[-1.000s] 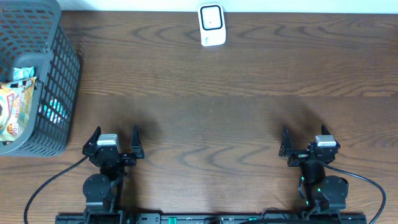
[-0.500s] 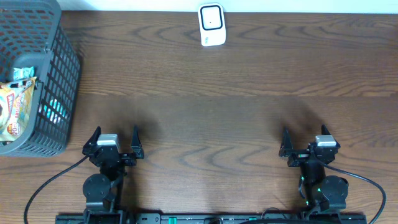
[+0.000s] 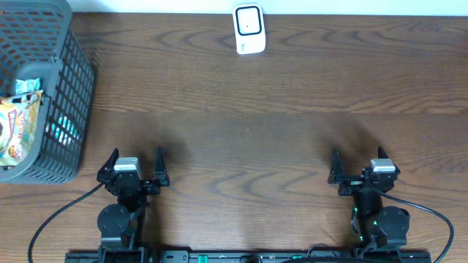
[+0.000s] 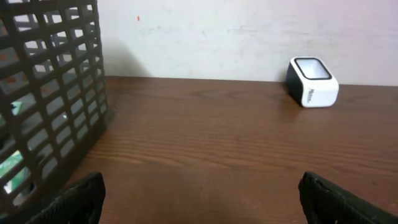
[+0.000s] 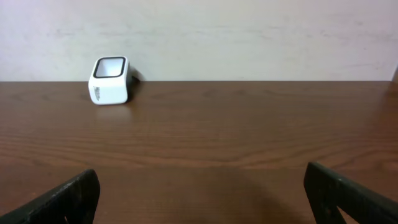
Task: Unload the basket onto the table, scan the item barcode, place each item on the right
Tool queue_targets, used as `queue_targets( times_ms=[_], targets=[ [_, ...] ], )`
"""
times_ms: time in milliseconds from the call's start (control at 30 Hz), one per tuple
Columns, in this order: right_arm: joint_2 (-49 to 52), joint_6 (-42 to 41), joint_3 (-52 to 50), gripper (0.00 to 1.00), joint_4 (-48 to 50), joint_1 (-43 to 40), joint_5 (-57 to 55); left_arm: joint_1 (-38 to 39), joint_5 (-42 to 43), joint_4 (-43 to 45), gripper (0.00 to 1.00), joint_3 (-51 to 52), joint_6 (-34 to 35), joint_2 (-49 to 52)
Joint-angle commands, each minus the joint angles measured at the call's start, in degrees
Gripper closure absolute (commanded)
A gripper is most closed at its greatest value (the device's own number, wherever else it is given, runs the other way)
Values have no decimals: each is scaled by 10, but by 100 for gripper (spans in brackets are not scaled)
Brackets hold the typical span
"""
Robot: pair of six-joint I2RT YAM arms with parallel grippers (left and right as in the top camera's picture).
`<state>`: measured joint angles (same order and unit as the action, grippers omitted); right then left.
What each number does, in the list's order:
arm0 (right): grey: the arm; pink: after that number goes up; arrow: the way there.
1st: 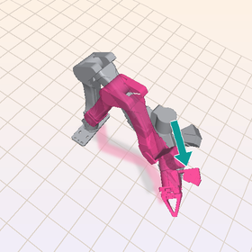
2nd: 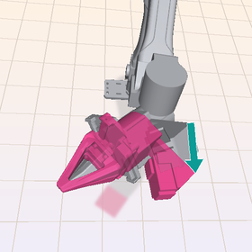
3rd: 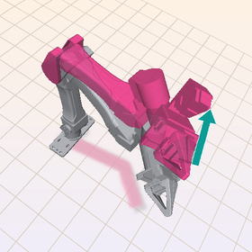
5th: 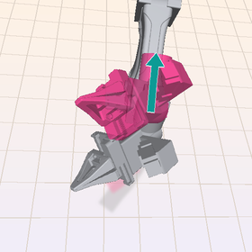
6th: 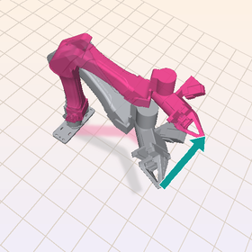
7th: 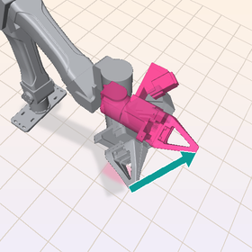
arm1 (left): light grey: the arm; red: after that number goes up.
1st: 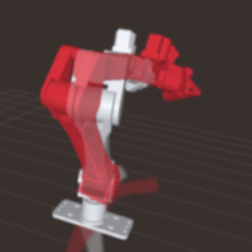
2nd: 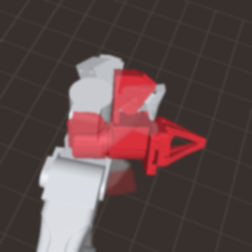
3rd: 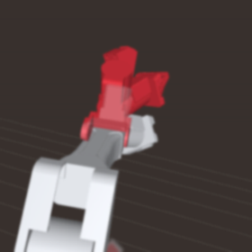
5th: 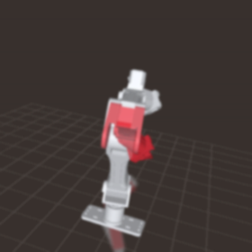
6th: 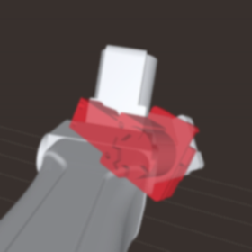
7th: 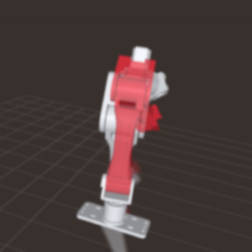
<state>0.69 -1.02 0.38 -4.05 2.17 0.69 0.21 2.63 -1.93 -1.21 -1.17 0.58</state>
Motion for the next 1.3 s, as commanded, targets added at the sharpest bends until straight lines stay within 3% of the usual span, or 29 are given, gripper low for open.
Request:
queue_targets(
  times_ms=[0, 167, 267, 333, 633, 867, 1133, 1267],
  targets=[
    [-4, -6, -1, 1, -3, 2, 3, 2, 17, -19, 2, 10, 71, -3],
    [-4, -6, -1, 1, -3, 2, 3, 2, 21, -18, 2, 10, 224, -3],
    [-4, -6, -1, 1, -3, 2, 3, 2, 43, -17, 2, 9, 360, -3],
    [-4, -6, -1, 1, -3, 2, 3, 2, 44, -16, 2, 9, 395, -3],
    [-4, -6, -1, 1, -3, 2, 3, 2, 57, -4, 2, 9, 399, -3],
    [-4, -6, -1, 1, -3, 2, 3, 2, 60, 131, 2, -7, 405, -3],
    [-4, -6, -1, 1, -3, 2, 3, 2, 31, 175, 2, -104, 401, 26],
    [-4, -6, -1, 1, -3, 2, 3, 2, 23, 175, 2, -195, 342, 104]
  ],
)
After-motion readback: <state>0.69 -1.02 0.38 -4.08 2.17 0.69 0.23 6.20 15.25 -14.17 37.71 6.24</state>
